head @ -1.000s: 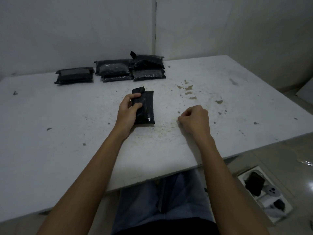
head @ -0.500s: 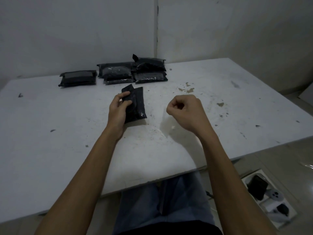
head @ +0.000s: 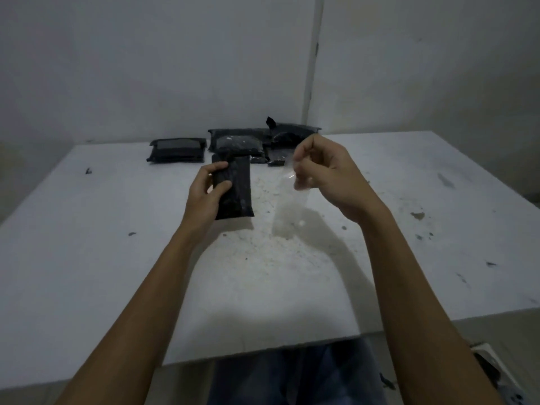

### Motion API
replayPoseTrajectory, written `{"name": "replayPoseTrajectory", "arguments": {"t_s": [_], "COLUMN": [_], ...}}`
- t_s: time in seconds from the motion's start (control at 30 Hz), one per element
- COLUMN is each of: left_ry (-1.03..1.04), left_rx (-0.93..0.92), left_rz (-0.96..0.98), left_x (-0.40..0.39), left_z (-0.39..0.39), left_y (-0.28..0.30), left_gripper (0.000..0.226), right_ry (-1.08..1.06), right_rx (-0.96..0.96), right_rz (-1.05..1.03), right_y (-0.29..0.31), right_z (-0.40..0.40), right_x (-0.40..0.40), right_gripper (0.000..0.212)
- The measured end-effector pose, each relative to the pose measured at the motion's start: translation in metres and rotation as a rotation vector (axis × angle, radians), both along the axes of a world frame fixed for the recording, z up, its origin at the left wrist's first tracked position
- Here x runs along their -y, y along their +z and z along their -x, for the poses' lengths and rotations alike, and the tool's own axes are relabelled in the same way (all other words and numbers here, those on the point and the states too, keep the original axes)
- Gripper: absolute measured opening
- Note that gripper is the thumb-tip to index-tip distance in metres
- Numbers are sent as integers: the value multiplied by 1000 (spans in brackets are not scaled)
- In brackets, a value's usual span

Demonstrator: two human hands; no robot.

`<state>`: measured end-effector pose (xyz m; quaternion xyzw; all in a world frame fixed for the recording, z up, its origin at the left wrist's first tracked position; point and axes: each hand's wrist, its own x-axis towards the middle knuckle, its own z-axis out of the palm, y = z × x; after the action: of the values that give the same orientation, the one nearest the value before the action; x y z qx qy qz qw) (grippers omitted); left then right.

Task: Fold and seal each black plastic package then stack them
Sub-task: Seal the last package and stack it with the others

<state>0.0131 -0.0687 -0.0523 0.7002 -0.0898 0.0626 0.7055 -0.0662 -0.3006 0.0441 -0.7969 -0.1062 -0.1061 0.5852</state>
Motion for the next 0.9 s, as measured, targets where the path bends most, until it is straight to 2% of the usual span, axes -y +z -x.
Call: {"name": "replayPoseTrajectory", "arguments": {"t_s": [0.13,0.33,0.6,0.9], "left_ry": [-79,-150,-200,-190], "left_rx": [94,119,202,254], "left_rz": [-54,-82,-206,-348], "left_x": [-9,-15,-21,-20], "left_z": [-6,-15,-34,-58], "left_y": [-4,2,27,33], "left_gripper": [41,54,90,118], "right_ry": [92,134,130,105], "right_rx": [-28,-30,41,24], "right_rz": [-49,-36,-118,-214], "right_y": [-5,-16,-16,-16], "right_z": [-30,-71,-103,-127], "right_x": [-12,-35,-57,-68], "right_gripper": [11,12,39,32]}}
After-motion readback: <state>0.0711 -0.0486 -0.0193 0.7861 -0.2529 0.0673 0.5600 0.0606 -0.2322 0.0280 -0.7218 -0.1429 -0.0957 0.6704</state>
